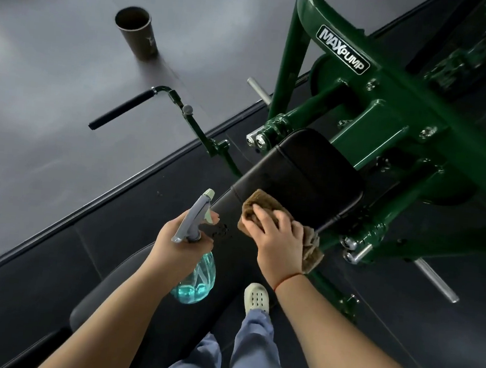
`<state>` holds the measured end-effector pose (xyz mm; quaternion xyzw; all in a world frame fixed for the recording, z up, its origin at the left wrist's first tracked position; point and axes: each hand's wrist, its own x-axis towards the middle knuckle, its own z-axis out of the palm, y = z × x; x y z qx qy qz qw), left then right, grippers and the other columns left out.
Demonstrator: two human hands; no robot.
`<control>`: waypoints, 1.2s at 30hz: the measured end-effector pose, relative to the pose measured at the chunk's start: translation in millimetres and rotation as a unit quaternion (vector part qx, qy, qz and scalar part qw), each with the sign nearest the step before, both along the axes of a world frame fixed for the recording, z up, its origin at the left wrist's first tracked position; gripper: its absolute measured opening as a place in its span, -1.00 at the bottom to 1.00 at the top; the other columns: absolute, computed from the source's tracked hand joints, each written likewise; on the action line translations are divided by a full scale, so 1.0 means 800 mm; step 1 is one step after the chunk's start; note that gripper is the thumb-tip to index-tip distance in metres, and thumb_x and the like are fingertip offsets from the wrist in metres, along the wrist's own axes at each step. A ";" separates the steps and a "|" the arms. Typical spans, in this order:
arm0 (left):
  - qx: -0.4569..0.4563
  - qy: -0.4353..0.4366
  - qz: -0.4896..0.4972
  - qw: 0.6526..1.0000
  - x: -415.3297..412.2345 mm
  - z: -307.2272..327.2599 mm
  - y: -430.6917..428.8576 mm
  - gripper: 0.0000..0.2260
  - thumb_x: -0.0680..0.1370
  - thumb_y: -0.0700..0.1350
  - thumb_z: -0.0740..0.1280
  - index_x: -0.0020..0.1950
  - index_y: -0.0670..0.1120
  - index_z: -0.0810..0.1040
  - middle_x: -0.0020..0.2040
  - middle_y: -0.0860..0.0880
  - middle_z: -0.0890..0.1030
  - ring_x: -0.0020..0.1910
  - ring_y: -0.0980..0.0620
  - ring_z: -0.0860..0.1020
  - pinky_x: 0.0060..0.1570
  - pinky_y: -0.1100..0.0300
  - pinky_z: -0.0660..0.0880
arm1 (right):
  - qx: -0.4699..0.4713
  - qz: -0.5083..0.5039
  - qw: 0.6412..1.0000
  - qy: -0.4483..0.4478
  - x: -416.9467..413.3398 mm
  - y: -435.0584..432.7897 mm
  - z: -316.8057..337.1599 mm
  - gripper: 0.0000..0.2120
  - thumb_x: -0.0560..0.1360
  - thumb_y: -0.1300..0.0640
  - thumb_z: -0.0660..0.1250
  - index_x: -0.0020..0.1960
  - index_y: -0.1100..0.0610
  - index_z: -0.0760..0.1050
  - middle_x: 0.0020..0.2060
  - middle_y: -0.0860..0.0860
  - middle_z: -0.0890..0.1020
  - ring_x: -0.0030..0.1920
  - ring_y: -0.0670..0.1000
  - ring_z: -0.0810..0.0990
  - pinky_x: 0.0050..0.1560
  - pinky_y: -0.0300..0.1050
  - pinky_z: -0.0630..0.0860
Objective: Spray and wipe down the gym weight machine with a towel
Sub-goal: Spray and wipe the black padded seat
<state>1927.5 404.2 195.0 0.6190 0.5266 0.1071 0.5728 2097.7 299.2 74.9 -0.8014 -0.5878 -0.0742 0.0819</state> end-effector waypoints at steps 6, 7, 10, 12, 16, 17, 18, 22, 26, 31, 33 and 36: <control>-0.003 -0.008 0.020 1.000 0.001 -0.005 0.014 -0.64 0.49 -0.41 0.36 0.03 0.06 0.62 -0.24 -0.19 0.55 -0.34 -0.02 0.47 -0.36 0.15 0.42 | 0.017 -0.042 0.999 -0.013 0.071 0.040 0.053 -0.48 0.47 0.31 0.36 0.37 -0.04 0.53 0.34 0.05 0.53 0.20 0.22 0.51 -0.02 0.17 0.50; -0.003 -0.011 0.021 1.000 0.001 -0.005 0.016 -0.63 0.49 -0.41 0.36 0.04 0.07 0.62 -0.23 -0.23 0.56 -0.33 -0.02 0.48 -0.35 0.17 0.42 | 0.025 -0.068 0.997 -0.016 0.082 0.053 0.059 -0.47 0.48 0.28 0.38 0.41 -0.03 0.50 0.35 0.08 0.52 0.21 0.24 0.50 -0.01 0.20 0.51; -0.006 -0.016 0.026 0.999 -0.004 -0.008 0.017 -0.62 0.50 -0.42 0.37 0.05 0.08 0.63 -0.19 -0.27 0.57 -0.29 -0.03 0.50 -0.35 0.24 0.45 | 0.002 -0.090 0.996 -0.008 0.090 0.085 0.061 -0.32 0.46 0.11 0.46 0.53 -0.02 0.34 0.35 0.15 0.49 0.22 0.25 0.50 0.00 0.23 0.53; -0.014 -0.017 0.036 0.999 -0.011 -0.012 0.017 -0.61 0.50 -0.42 0.37 0.05 0.09 0.63 -0.16 -0.25 0.59 -0.27 -0.05 0.52 -0.34 0.25 0.48 | -0.008 -0.081 0.997 0.000 0.085 0.102 0.051 -0.24 0.44 0.06 0.47 0.57 -0.02 0.27 0.35 0.16 0.48 0.21 0.23 0.50 -0.01 0.21 0.53; -0.005 0.005 0.026 1.000 -0.023 -0.017 0.016 -0.60 0.49 -0.40 0.38 0.06 0.11 0.64 -0.13 -0.27 0.60 -0.29 0.02 0.53 -0.28 0.19 0.52 | -0.024 -0.005 0.999 -0.027 0.062 0.125 0.037 -0.26 0.46 0.12 0.42 0.59 0.01 0.24 0.27 0.08 0.56 0.13 0.17 0.52 -0.07 0.10 0.48; -0.003 0.008 0.024 1.000 -0.026 -0.018 0.015 -0.60 0.49 -0.40 0.38 0.06 0.10 0.64 -0.13 -0.27 0.60 -0.30 0.03 0.53 -0.28 0.20 0.52 | -0.032 0.021 0.999 -0.029 0.053 0.127 0.034 -0.28 0.48 0.15 0.38 0.59 0.03 0.23 0.25 0.06 0.58 0.11 0.15 0.52 -0.08 0.07 0.46; -0.001 0.007 0.026 1.000 -0.029 -0.018 0.014 -0.61 0.49 -0.41 0.37 0.07 0.10 0.64 -0.12 -0.28 0.60 -0.30 0.02 0.52 -0.29 0.20 0.51 | -0.042 0.041 0.998 -0.025 0.044 0.127 0.030 -0.28 0.48 0.17 0.35 0.60 0.04 0.21 0.22 0.04 0.59 0.09 0.14 0.51 -0.10 0.05 0.45; 0.002 -0.008 0.024 1.000 -0.040 -0.012 0.014 -0.60 0.50 -0.40 0.38 0.06 0.12 0.63 -0.15 -0.26 0.60 -0.34 0.02 0.52 -0.37 0.24 0.49 | -0.111 0.120 0.986 0.019 0.012 0.100 0.022 -0.13 0.42 0.19 0.43 0.63 0.04 0.09 0.15 -0.01 0.61 0.04 0.10 0.51 -0.11 0.04 0.45; 0.007 -0.030 0.038 0.999 -0.051 -0.017 0.018 -0.57 0.50 -0.41 0.39 0.01 0.17 0.61 -0.17 -0.20 0.61 -0.27 -0.08 0.56 -0.31 0.21 0.52 | -0.117 0.132 0.984 0.008 0.022 0.073 0.031 -0.10 0.42 0.18 0.47 0.63 0.05 0.07 0.16 -0.01 0.62 0.03 0.10 0.55 -0.11 0.04 0.51; -0.012 -0.043 0.064 0.997 -0.068 -0.028 0.017 -0.59 0.49 -0.42 0.36 0.05 0.10 0.63 -0.28 -0.14 0.56 -0.33 -0.08 0.48 -0.32 0.15 0.47 | -0.014 -0.028 0.999 0.017 0.079 0.117 0.063 -0.36 0.51 0.09 0.42 0.55 0.04 0.31 0.34 0.07 0.54 0.18 0.20 0.52 -0.01 0.14 0.53; -0.026 -0.038 0.070 0.996 -0.076 -0.030 0.014 -0.59 0.50 -0.42 0.35 0.04 0.11 0.64 -0.37 -0.03 0.49 -0.39 0.01 0.45 -0.40 0.22 0.42 | -0.028 -0.059 0.998 0.012 0.085 0.137 0.062 -0.39 0.52 0.03 0.41 0.53 -0.01 0.34 0.36 0.11 0.52 0.26 0.23 0.48 0.03 0.20 0.52; -0.034 -0.031 0.082 0.996 -0.091 -0.032 0.011 -0.61 0.51 -0.42 0.35 0.06 0.09 0.63 -0.39 0.03 0.47 -0.44 0.03 0.39 -0.48 0.26 0.38 | -0.050 -0.013 0.998 -0.037 0.065 0.157 0.036 -0.46 0.49 0.03 0.45 0.45 -0.04 0.44 0.30 0.12 0.56 0.24 0.21 0.50 -0.01 0.14 0.48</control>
